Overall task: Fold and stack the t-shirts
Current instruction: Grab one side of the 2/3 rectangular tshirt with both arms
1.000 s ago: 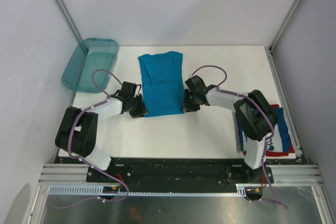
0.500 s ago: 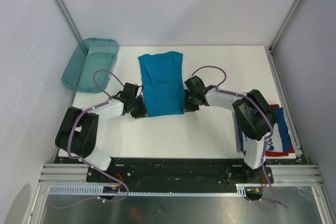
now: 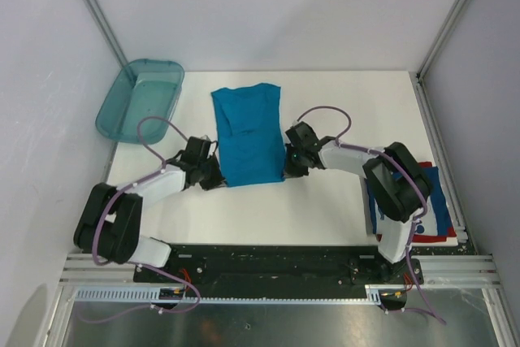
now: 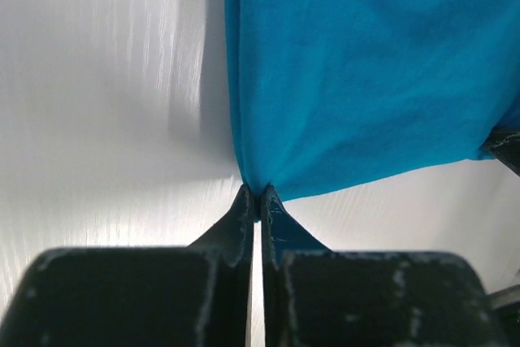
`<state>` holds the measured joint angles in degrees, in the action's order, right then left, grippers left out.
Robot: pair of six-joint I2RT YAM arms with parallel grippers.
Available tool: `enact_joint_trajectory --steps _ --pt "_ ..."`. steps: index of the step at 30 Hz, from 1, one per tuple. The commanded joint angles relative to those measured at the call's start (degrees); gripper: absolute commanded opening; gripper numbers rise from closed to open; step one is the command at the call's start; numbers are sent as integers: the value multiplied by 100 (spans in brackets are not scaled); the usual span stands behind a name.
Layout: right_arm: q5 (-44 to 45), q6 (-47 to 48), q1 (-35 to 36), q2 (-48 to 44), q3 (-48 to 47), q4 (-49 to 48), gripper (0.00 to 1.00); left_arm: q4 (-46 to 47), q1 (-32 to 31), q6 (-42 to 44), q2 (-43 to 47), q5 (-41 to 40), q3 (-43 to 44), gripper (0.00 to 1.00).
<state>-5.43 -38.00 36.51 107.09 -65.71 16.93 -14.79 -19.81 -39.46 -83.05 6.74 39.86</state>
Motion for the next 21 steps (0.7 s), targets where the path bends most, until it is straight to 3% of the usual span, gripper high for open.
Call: enact_joint_trajectory --steps 1,12,21 --pt "34 -313 241 -708 584 133 0 -66 -106 -242 755 150 -530 0" --pt "811 -1179 1243 -2396 1437 790 0 -822 -653 -994 3040 272 -1525 0" --pt "1108 -1296 1363 -3499 1445 1177 0 -1416 -856 -1255 4056 56 -1151 0"
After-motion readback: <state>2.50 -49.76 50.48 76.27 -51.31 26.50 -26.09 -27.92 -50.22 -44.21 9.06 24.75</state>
